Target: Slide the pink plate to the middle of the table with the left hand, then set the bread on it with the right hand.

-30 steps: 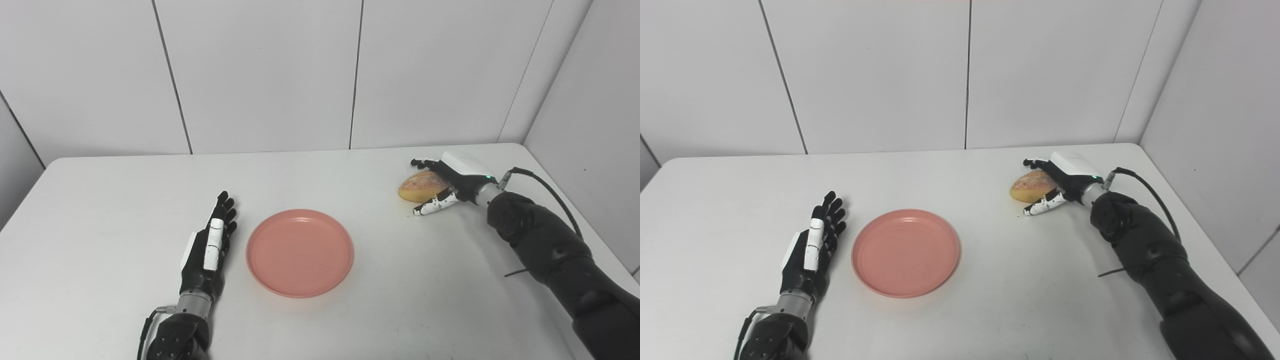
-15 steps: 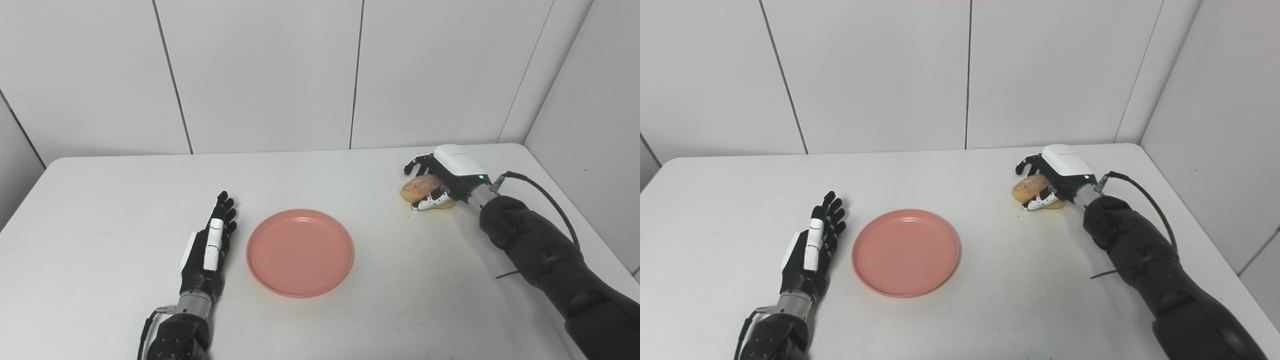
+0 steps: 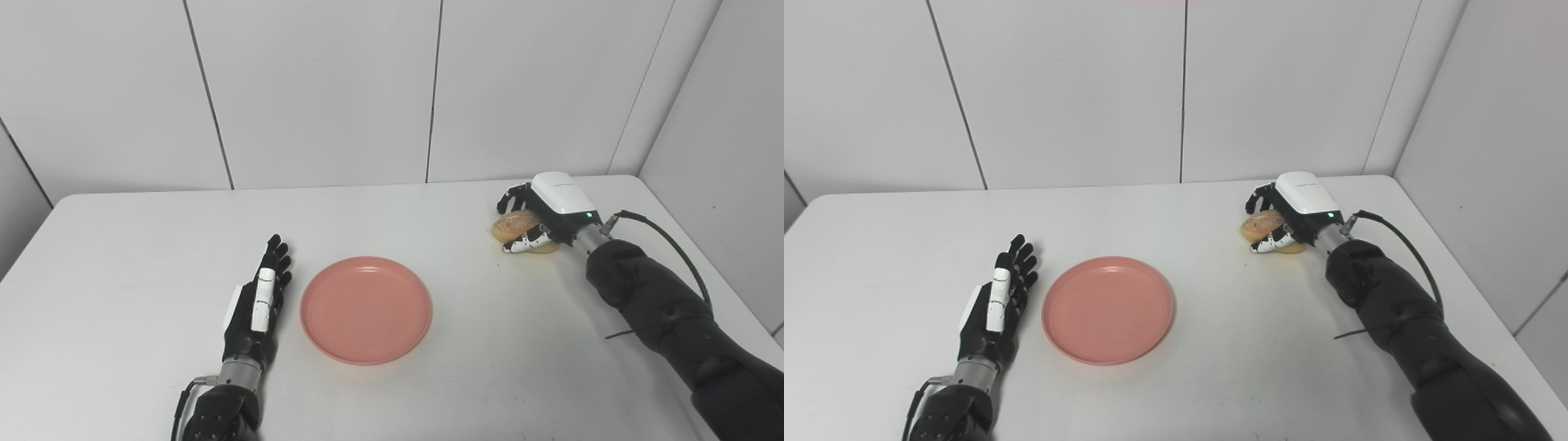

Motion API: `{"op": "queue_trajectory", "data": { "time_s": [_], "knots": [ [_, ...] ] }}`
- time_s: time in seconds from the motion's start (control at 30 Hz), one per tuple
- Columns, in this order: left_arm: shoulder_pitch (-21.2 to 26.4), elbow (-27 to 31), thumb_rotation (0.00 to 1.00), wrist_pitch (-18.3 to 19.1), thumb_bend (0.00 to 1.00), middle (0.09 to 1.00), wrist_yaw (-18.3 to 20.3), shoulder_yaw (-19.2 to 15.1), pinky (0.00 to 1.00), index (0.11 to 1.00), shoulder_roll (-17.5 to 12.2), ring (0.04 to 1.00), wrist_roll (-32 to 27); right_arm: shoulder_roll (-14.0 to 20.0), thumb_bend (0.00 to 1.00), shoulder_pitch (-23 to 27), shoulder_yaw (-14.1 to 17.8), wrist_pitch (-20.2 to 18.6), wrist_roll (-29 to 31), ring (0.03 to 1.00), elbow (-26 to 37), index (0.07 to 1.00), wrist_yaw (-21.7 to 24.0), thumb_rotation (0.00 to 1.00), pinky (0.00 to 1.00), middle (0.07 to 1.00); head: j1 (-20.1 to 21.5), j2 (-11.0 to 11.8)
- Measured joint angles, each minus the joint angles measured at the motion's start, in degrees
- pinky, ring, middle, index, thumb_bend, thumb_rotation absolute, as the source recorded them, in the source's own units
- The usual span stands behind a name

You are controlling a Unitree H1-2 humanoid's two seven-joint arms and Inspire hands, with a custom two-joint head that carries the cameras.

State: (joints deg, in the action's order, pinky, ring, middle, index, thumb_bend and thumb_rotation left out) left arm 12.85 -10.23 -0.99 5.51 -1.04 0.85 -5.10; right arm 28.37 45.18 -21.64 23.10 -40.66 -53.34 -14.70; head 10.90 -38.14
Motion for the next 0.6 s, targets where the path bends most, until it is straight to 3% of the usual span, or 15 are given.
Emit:
{"op": "queue_trajectory", "data": {
  "time_s": [0.23,0.27,0.47,0.6],
  "knots": [
    [0.0,0.02,1.0,0.03,0.73,1.0,-0.08,0.19,1.0,1.0,-0.01,1.0,0.04,-0.8,0.52,-2.29,2.86,-0.16,1.58,0.324,10.97,0.514,0.41,0.0,0.25,0.401,-0.88,-0.09],
    [0.0,0.02,1.0,0.03,0.73,1.0,-0.09,0.22,1.0,1.0,-0.01,1.0,0.05,-1.15,0.51,-2.82,3.18,-0.49,1.97,0.351,12.74,0.529,0.79,0.0,0.28,0.434,-0.88,-0.09],
    [0.0,0.01,1.0,0.02,0.73,1.0,-0.12,0.34,1.0,1.0,0.02,1.0,0.08,-4.75,0.51,-5.75,5.09,-2.2,4.73,0.377,23.14,0.549,4.76,0.0,0.31,0.474,-1.32,-0.09],
    [0.0,0.0,1.0,0.02,0.73,1.0,-0.21,0.33,1.0,1.0,0.02,1.0,0.08,-6.53,0.51,-6.49,5.64,-4.03,6.06,0.365,28.37,0.547,8.28,0.0,0.27,0.461,-1.67,-0.09]
  ]
}}
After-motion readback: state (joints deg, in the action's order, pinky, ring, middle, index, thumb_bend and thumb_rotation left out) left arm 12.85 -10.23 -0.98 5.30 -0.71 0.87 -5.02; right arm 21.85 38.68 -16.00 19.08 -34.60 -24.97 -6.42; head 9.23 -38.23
